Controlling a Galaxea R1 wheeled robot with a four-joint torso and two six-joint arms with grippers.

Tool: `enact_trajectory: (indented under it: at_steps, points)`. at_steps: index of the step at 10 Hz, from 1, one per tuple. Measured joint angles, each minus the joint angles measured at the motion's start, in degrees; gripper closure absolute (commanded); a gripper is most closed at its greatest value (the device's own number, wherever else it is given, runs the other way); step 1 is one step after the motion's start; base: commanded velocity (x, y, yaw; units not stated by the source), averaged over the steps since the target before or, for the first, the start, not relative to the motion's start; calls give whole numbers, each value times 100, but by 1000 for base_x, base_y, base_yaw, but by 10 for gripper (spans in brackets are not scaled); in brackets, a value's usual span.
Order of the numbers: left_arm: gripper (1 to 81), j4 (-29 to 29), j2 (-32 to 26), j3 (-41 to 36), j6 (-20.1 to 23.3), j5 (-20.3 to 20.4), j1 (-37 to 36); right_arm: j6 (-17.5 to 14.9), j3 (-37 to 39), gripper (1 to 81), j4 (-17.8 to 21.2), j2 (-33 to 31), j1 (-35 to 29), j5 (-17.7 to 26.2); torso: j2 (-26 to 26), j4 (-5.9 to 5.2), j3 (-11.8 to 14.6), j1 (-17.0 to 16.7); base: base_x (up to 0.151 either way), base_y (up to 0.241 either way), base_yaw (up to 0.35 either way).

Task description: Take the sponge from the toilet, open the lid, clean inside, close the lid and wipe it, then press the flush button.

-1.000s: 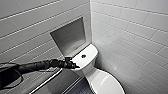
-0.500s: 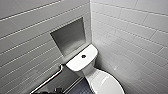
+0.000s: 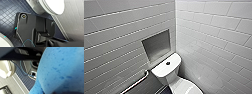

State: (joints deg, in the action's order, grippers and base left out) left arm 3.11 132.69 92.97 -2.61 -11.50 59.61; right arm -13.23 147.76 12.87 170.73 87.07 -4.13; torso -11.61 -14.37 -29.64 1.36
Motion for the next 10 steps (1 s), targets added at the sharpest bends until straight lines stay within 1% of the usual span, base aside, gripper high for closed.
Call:
enact_trajectory:
  at_steps: [2, 3, 4, 6, 8, 10]
  points:
    - [811, -254, 479, 1006, 5, 157, 428, 6, 34, 811, 22, 0, -88, -85, -5, 0, 395, -7, 0, 0, 0]
    - [811, -360, 827, 1492, 33, 257, 717, 24, 52, 811, 22, 17, -46, -68, -6, 0, 579, -9, 0, 0, 0]
    - [811, -449, 1168, 1903, 46, 343, 996, 24, 87, 811, 22, 37, -24, -61, -13, 0, 680, -15, 0, 0, 0]
    - [811, -595, 1744, 2765, 74, 516, 1429, 44, 191, 811, 27, 102, -10, -52, -19, 0, 752, -24, 0, 0, 0]
    - [811, -699, 2363, 3713, 85, 778, 1585, 50, 345, 811, 27, 179, -22, -46, -24, 0, 745, -29, 0, 0, 0]
    - [811, -755, 2999, 4576, 85, 878, 1792, 41, 445, 811, 21, 234, -40, -41, -24, 0, 745, -29, 0, 0, 0]
